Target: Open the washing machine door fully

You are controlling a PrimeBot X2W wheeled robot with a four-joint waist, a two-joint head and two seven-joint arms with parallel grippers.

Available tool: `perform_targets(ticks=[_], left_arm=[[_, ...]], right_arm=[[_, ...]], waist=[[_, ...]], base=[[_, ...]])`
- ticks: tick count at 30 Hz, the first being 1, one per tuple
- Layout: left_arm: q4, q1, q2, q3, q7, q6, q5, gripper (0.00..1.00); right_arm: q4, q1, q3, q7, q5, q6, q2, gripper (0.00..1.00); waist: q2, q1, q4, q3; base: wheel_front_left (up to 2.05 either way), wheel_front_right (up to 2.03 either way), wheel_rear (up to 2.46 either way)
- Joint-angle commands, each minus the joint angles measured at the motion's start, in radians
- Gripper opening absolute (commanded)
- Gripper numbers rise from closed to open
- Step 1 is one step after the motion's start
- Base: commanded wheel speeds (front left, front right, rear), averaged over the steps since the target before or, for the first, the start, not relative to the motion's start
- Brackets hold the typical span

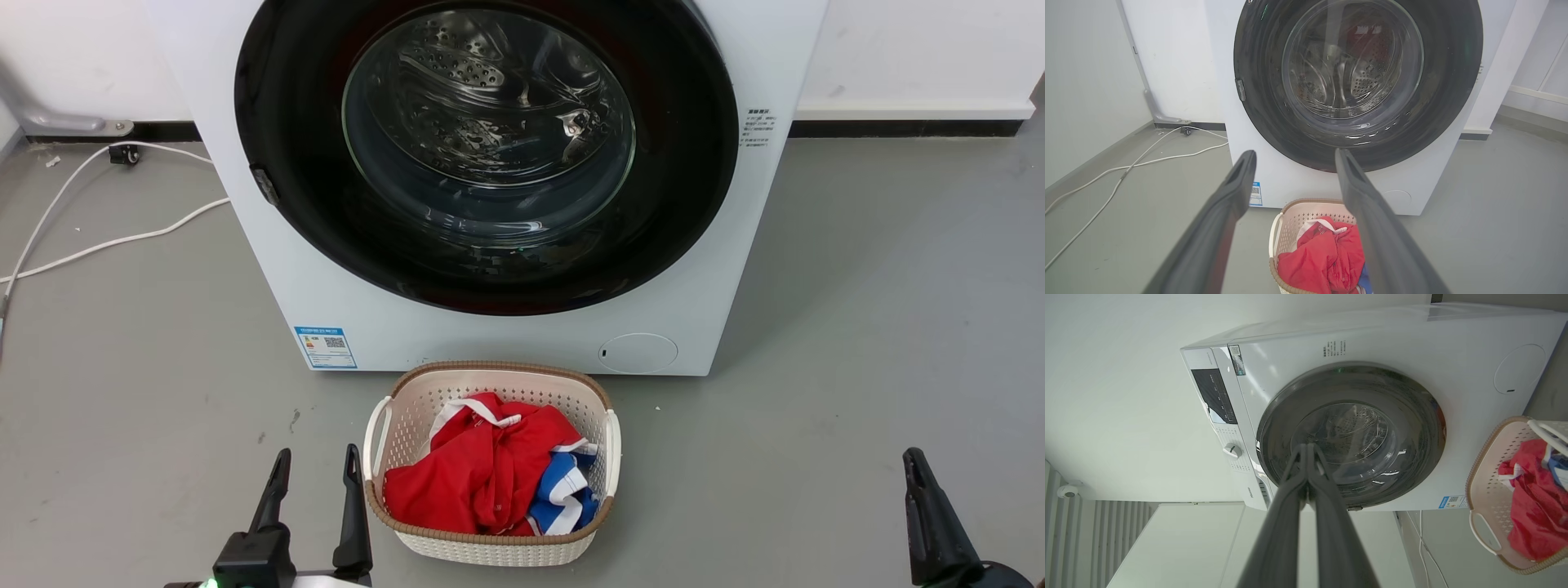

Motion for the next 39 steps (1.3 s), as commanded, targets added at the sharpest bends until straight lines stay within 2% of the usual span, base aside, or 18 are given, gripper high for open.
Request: perform_targets(ticks=[1,12,21,22,26,31,39], left_arm=[[0.0,0.006,0.0,0.002,-0.003,0.006,-0.002,1.0],[-0.009,0.002,0.0,0.003,-0.003,0.014,0.009,1.0],[-0.023,-0.031,0.0,-0.002,-0.003,0.023,0.02,1.0],[-0.027,-0.043,0.0,-0.004,-0.003,0.025,0.021,1.0],[-0.034,-0.065,0.0,-0.006,-0.003,0.026,0.023,1.0],[-0.046,-0.108,0.0,-0.012,-0.003,0.027,0.026,1.0],[-0.07,-0.196,0.0,-0.031,-0.003,0.05,0.04,1.0]], right_arm=[[0.003,0.01,-0.008,0.016,-0.008,0.0,0.002,0.0],[0.02,-0.026,-0.025,0.036,0.001,0.0,0.005,0.0],[0.097,-0.189,-0.157,0.126,0.03,0.0,-0.006,0.0],[0.122,-0.246,-0.201,0.156,0.031,0.0,-0.026,0.0],[0.165,-0.339,-0.256,0.201,0.032,0.0,-0.055,0.0],[0.255,-0.512,-0.334,0.264,0.041,0.0,-0.121,0.0],[0.367,-0.779,-0.345,0.346,-0.018,0.0,-0.248,0.0]], waist=[[0.0,0.0,0.0,0.0],[0.0,0.0,0.003,0.011],[0.0,0.0,0.013,0.066],[0.0,0.0,0.019,0.089],[0.0,0.0,0.026,0.126],[0.0,0.0,0.039,0.2],[0.0,0.0,0.069,0.328]], base=[[0.0,0.0,0.0],[0.0,0.0,0.0],[0.0,0.0,0.0],[0.0,0.0,0.0],[0.0,0.0,0.0],[0.0,0.0,0.0],[0.0,0.0,0.0]])
